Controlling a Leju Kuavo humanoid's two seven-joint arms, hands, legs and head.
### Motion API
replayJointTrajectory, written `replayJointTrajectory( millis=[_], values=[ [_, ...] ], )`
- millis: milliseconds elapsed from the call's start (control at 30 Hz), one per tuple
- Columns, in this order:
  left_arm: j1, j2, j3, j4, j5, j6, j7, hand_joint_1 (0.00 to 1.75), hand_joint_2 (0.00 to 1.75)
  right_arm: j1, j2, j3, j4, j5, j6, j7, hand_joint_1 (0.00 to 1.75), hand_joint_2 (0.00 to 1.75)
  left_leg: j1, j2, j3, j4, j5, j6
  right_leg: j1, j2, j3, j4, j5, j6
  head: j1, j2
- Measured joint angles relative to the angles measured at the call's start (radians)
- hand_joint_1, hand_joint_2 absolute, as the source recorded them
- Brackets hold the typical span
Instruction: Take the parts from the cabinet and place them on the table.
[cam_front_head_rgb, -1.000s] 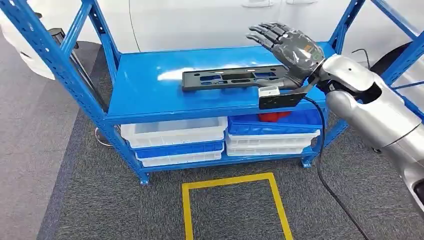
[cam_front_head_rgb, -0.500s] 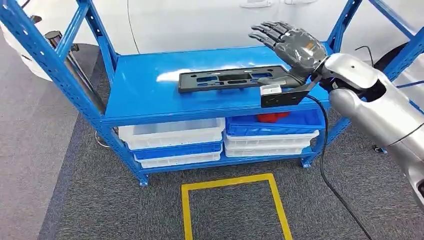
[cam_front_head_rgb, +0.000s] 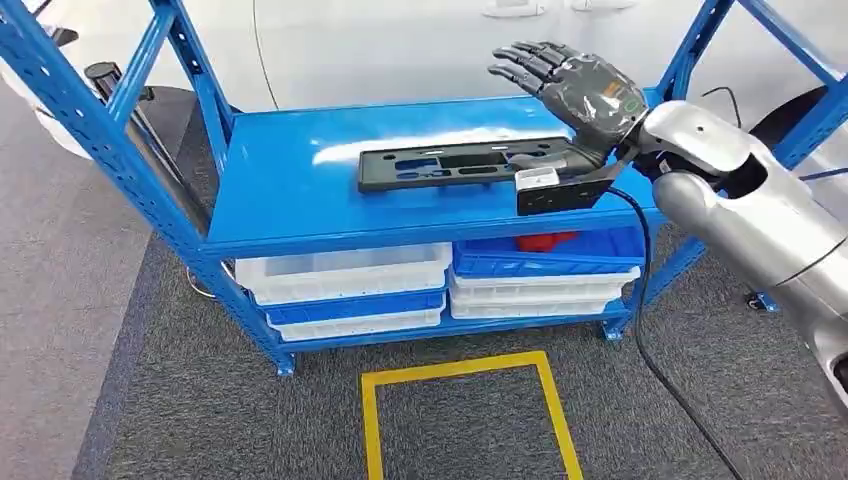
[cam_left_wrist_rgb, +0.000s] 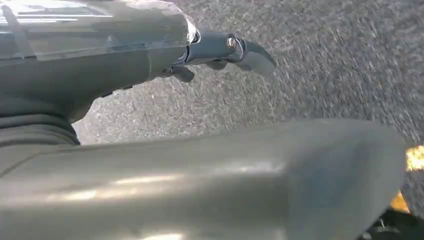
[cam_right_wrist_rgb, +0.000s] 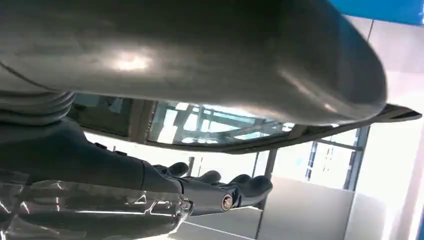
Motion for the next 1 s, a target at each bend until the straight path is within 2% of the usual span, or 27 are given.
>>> replayJointTrajectory(
  millis=[33, 67, 100, 167, 200, 233, 267, 333, 367, 400, 433, 500, 533, 567, 600, 633, 667, 700, 733, 767, 800, 833, 867, 900, 933, 1000],
  values=[
    [0.001, 0.0, 0.0, 0.0, 0.0, 0.0, 0.0, 0.0, 0.0, 0.0, 0.0, 0.0, 0.0, 0.0, 0.0, 0.0, 0.0, 0.0, 0.004, 0.0, 0.012, -0.009, 0.002, 0.003, -0.004, -0.001, -0.005, 0.013, -0.009, 0.004, 0.0, 0.0],
    [0.0, 0.001, 0.0, 0.0, 0.0, 0.0, 0.0, 0.0, 0.0, -0.006, 0.0, 0.0, 0.0, 0.0, 0.0, -0.001, 0.0, 0.0, 0.004, 0.0, 0.018, -0.013, -0.001, 0.008, -0.005, -0.001, -0.021, 0.05, -0.026, 0.009, 0.0, 0.0],
    [0.0, 0.002, 0.0, 0.0, 0.0, 0.0, 0.0, 0.0, 0.0, -0.011, 0.0, 0.0, 0.0, 0.0, 0.0, -0.001, 0.0, 0.0, 0.004, 0.0, 0.02, -0.013, -0.005, 0.012, -0.006, -0.001, -0.058, 0.112, -0.052, 0.012, 0.0, 0.0],
    [0.001, 0.001, 0.0, 0.0, 0.0, 0.0, 0.0, 0.0, 0.0, -0.008, -0.001, 0.002, 0.0, 0.0, 0.0, -0.001, 0.0, 0.0, 0.002, 0.0, 0.031, -0.013, -0.017, 0.015, -0.008, -0.001, -0.153, 0.264, -0.109, 0.021, 0.0, 0.0],
    [0.004, 0.001, -0.001, 0.0, 0.0, -0.002, 0.0, 0.0, 0.0, -0.004, -0.001, 0.005, 0.001, 0.0, 0.001, -0.001, 0.0, 0.0, 0.002, 0.0, 0.039, -0.012, -0.023, 0.014, -0.009, -0.001, -0.186, 0.302, -0.109, 0.023, 0.0, 0.0],
    [0.006, 0.001, -0.001, 0.0, 0.0, -0.002, 0.0, 0.0, 0.0, -0.003, -0.001, 0.006, 0.001, 0.0, 0.001, -0.001, 0.0, 0.0, 0.002, -0.001, 0.05, -0.012, -0.031, 0.013, -0.011, -0.001, -0.193, 0.286, -0.081, 0.021, 0.0, 0.0],
    [0.006, 0.001, -0.001, 0.0, 0.0, -0.002, 0.0, 0.0, 0.0, -0.003, -0.001, 0.006, 0.002, 0.0, 0.001, -0.001, 0.0, 0.0, 0.002, -0.001, 0.062, -0.012, -0.04, 0.011, -0.012, -0.002, -0.178, 0.23, -0.036, 0.019, 0.0, 0.0],
    [0.006, 0.001, -0.001, 0.0, 0.0, -0.002, 0.0, 0.0, 0.0, -0.006, -0.002, 0.006, 0.002, -0.001, 0.001, 0.0, 0.0, 0.0, 0.002, -0.001, 0.092, -0.012, -0.063, 0.005, -0.015, -0.004, -0.117, 0.054, 0.078, 0.019, 0.0, 0.0],
    [0.007, 0.001, -0.001, 0.0, 0.0, -0.002, 0.0, 0.0, 0.0, -0.005, -0.003, 0.008, 0.002, -0.002, 0.002, 0.0, 0.0, 0.0, 0.002, 0.0, 0.096, -0.013, -0.075, -0.002, -0.013, -0.006, -0.101, 0.008, 0.101, 0.018, 0.0, 0.0],
    [0.004, 0.001, -0.002, 0.0, 0.0, -0.002, 0.0, 0.0, 0.0, -0.01, -0.003, 0.013, 0.003, -0.003, 0.009, 0.0, 0.0, 0.0, 0.0, -0.002, 0.1, -0.012, -0.08, -0.009, -0.001, -0.01, -0.103, -0.015, 0.061, 0.009, 0.002, 0.0],
    [0.004, 0.001, -0.002, 0.0, 0.002, -0.002, 0.001, 0.0, 0.0, -0.01, -0.004, 0.014, 0.003, -0.003, 0.011, 0.001, 0.0, 0.0, 0.001, 0.001, 0.103, -0.015, -0.088, -0.016, 0.002, -0.007, -0.098, -0.007, 0.076, -0.007, 0.0, 0.0],
    [0.004, 0.0, -0.003, 0.0, 0.002, -0.002, 0.001, 0.0, 0.0, -0.017, -0.005, 0.012, 0.003, -0.005, 0.011, 0.002, 0.0, 0.0, 0.001, 0.002, 0.117, -0.003, -0.085, -0.024, 0.0, -0.003, -0.084, -0.01, 0.058, -0.023, 0.0, 0.0],
    [0.002, 0.0, -0.003, 0.0, 0.002, -0.002, 0.002, 0.0, 0.0, -0.02, -0.005, 0.012, 0.002, -0.005, 0.012, 0.002, 0.0, 0.0, 0.001, 0.002, 0.104, 0.027, -0.084, -0.025, -0.004, -0.001, -0.065, -0.015, 0.052, -0.03, 0.0, 0.0],
    [0.0, 0.0, -0.003, 0.0, 0.002, -0.001, 0.001, 0.0, 0.0, -0.025, -0.005, 0.012, 0.002, -0.005, 0.012, 0.002, 0.0, 0.0, 0.004, 0.002, 0.08, 0.087, -0.071, -0.031, -0.005, -0.003, -0.048, -0.017, 0.041, -0.036, 0.0, 0.0],
    [0.0, 0.0, -0.003, 0.0, 0.002, -0.001, 0.001, 0.0, 0.0, -0.028, -0.005, 0.013, 0.002, -0.006, 0.013, 0.003, 0.0, 0.0, 0.004, 0.002, 0.031, 0.162, -0.073, -0.036, -0.005, -0.003, -0.034, -0.017, 0.029, -0.04, 0.0, 0.0],
    [0.001, 0.0, -0.004, 0.0, 0.002, -0.001, 0.001, 0.0, 0.0, -0.028, -0.005, 0.016, 0.002, -0.006, 0.015, 0.003, 0.0, 0.0, 0.005, 0.002, -0.022, 0.231, -0.091, -0.041, -0.004, -0.002, -0.022, -0.017, 0.018, -0.041, 0.0, 0.0],
    [0.003, 0.0, -0.005, 0.0, 0.002, -0.002, 0.001, 0.0, 0.0, -0.027, -0.005, 0.019, 0.002, -0.006, 0.018, 0.003, 0.0, 0.0, 0.005, 0.002, -0.072, 0.286, -0.129, -0.043, -0.004, -0.002, -0.007, -0.017, 0.007, -0.042, 0.0, 0.0],
    [0.006, 0.0, -0.005, 0.0, 0.002, -0.002, 0.0, 0.0, 0.0, -0.027, -0.004, 0.022, 0.002, -0.008, 0.021, 0.003, 0.0, 0.0, 0.005, 0.002, -0.11, 0.313, -0.17, -0.044, -0.004, -0.002, 0.008, -0.017, -0.002, -0.041, 0.0, 0.0],
    [0.007, 0.0, -0.005, 0.0, 0.002, -0.001, 0.0, 0.0, 0.0, -0.03, -0.003, 0.025, 0.002, -0.016, 0.033, 0.003, 0.0, 0.0, 0.005, 0.002, -0.135, 0.306, -0.195, -0.042, -0.004, 0.0, 0.026, -0.017, -0.015, -0.04, 0.0, 0.0],
    [0.007, 0.0, -0.005, 0.0, 0.002, 0.0, -0.001, 0.0, 0.0, -0.034, -0.002, 0.026, 0.003, -0.023, 0.041, 0.003, 0.0, 0.0, 0.005, 0.002, -0.144, 0.27, -0.19, -0.037, -0.004, 0.0, 0.042, -0.017, -0.028, -0.039, 0.0, 0.0],
    [0.007, 0.0, -0.005, 0.0, 0.003, 0.002, -0.002, 0.0, 0.0, -0.037, 0.0, 0.028, 0.003, -0.027, 0.045, 0.003, 0.0, 0.0, 0.003, 0.002, -0.14, 0.206, -0.152, -0.031, -0.004, 0.001, 0.06, -0.017, -0.043, -0.038, 0.0, 0.0],
    [0.008, 0.001, -0.005, 0.0, 0.003, 0.003, -0.002, 0.0, 0.0, -0.041, 0.002, 0.031, 0.004, -0.031, 0.05, 0.003, 0.0, 0.0, 0.0, 0.002, -0.132, 0.131, -0.074, -0.024, -0.004, 0.0, 0.075, -0.017, -0.056, -0.035, 0.0, 0.0],
    [0.012, 0.002, -0.005, 0.0, 0.005, 0.004, -0.002, 0.0, 0.0, -0.042, 0.002, 0.035, 0.006, -0.034, 0.053, 0.003, 0.0, 0.0, -0.007, 0.002, -0.127, 0.05, 0.056, -0.013, -0.003, 0.0, 0.084, -0.018, -0.07, -0.033, 0.0, 0.0],
    [0.016, 0.006, -0.005, 0.0, 0.006, 0.005, -0.004, 0.0, 0.0, -0.042, 0.003, 0.043, 0.01, -0.038, 0.055, 0.003, 0.0, 0.0, -0.011, -0.002, -0.133, -0.004, 0.131, -0.006, 0.002, 0.004, 0.092, -0.006, -0.084, -0.026, 0.0, 0.0],
    [0.017, 0.006, -0.005, 0.0, 0.006, 0.005, -0.005, 0.0, 0.0, -0.045, 0.004, 0.048, 0.011, -0.04, 0.054, 0.002, 0.0, 0.0, -0.01, 0.0, -0.126, 0.016, 0.123, -0.003, 0.002, 0.009, 0.088, -0.011, -0.091, -0.017, 0.0, 0.0],
    [0.015, 0.006, -0.005, 0.0, 0.01, 0.006, -0.008, 0.0, 0.0, -0.053, 0.005, 0.049, 0.013, -0.046, 0.05, 0.002, 0.0, 0.0, -0.016, -0.002, -0.129, 0.017, 0.116, 0.006, -0.002, 0.009, 0.095, -0.02, -0.104, -0.004, 0.0, 0.0]
  ],
)
